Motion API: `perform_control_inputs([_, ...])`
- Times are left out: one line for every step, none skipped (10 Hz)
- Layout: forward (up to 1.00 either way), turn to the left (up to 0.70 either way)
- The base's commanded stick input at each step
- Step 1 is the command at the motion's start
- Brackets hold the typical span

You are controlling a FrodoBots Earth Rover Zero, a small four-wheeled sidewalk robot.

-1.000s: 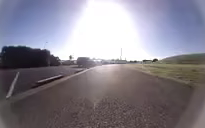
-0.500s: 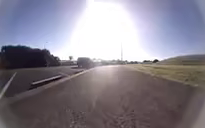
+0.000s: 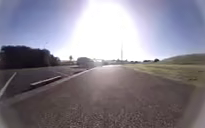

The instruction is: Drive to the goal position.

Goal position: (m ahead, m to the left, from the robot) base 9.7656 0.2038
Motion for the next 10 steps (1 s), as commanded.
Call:
perform_control_inputs([0.70,0.00])
perform_control_inputs([0.70,0.00])
perform_control_inputs([0.70,0.00])
perform_control_inputs([0.70,0.00])
perform_control_inputs([0.70,0.00])
perform_control_inputs([0.70,0.00])
perform_control_inputs([0.70,0.00])
perform_control_inputs([0.70,0.00])
perform_control_inputs([0.70,0.00])
perform_control_inputs([0.70,0.00])
